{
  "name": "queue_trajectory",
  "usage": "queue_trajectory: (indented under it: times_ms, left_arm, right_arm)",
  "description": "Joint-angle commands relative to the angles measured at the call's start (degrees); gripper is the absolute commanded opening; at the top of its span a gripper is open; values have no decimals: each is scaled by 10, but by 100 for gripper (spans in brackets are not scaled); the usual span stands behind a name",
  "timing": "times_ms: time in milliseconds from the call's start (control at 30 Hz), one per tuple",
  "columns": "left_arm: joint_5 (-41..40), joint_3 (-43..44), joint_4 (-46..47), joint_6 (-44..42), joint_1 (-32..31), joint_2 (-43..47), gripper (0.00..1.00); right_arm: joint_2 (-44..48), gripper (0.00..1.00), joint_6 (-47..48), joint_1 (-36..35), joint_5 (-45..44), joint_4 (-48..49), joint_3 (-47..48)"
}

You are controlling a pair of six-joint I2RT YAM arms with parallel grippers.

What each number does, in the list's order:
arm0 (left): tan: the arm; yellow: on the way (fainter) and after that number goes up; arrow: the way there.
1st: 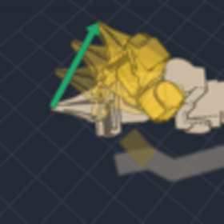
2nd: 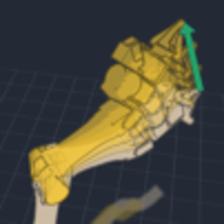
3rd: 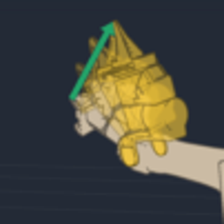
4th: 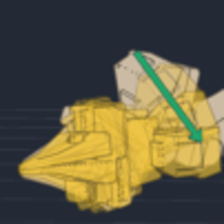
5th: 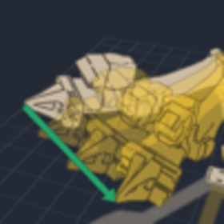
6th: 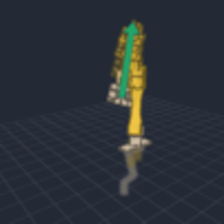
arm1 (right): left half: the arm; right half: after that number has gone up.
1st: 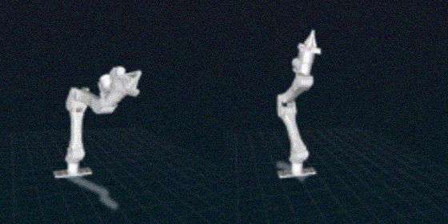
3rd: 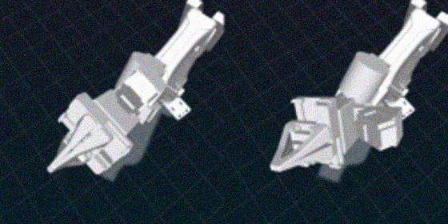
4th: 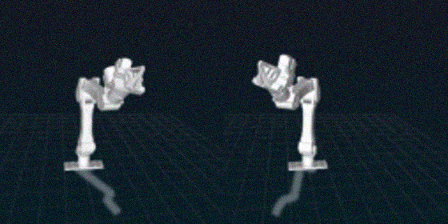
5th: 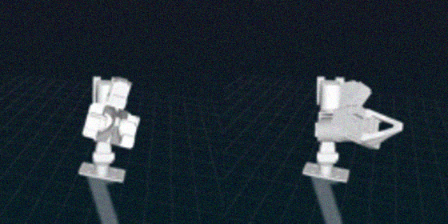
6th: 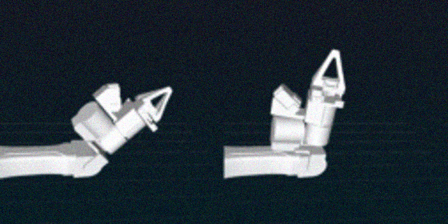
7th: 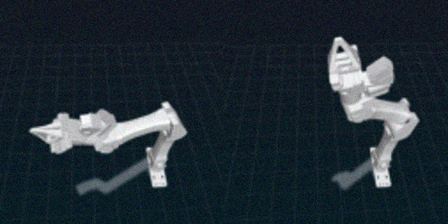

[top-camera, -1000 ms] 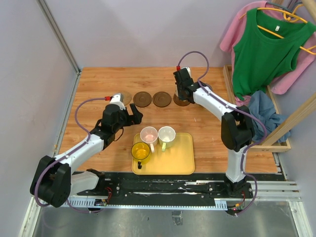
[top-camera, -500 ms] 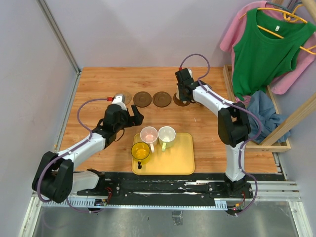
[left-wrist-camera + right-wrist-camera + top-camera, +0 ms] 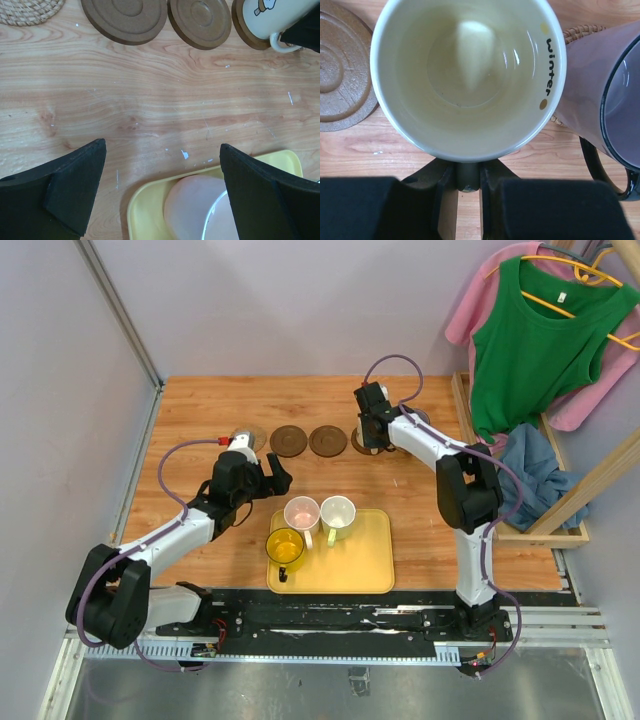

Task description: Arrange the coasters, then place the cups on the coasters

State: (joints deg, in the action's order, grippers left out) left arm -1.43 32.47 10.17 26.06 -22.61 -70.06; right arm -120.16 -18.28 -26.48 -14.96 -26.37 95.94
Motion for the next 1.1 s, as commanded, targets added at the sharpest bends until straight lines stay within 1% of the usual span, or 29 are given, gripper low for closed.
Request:
queue_trajectory:
  times_ms: [0, 267, 300, 400, 467, 600, 633, 900, 1067]
  left_arm:
    - [4, 14, 16, 3, 4, -3, 100]
    - [6, 12, 18, 3, 4, -4, 100]
    - [6, 12, 17, 4, 3, -3, 100]
    - [9, 11, 18, 5, 4, -1, 100]
    - [10, 10, 17, 5, 3, 2, 100]
    - [11, 8, 18, 7, 3, 9, 100]
    - [11, 6, 17, 7, 3, 11, 100]
    - [11, 2, 12, 10, 4, 25, 100]
    - [8, -4, 9, 11, 3, 38, 100]
  right_arm:
    - [3, 1, -9, 9, -2, 23, 27]
    - [2, 1, -11, 10, 1, 19, 25]
    - [2, 2, -12, 9, 0, 16, 25]
    - [2, 17, -19, 10, -5, 8, 22]
    - [4, 33, -20, 10, -5, 7, 17]
    - [9, 49, -25, 8, -5, 4, 3]
    - [11, 51, -26, 7, -5, 4, 1]
    - [46, 54, -29, -10, -2, -3, -24]
    - [85, 54, -42, -21, 3, 3, -58]
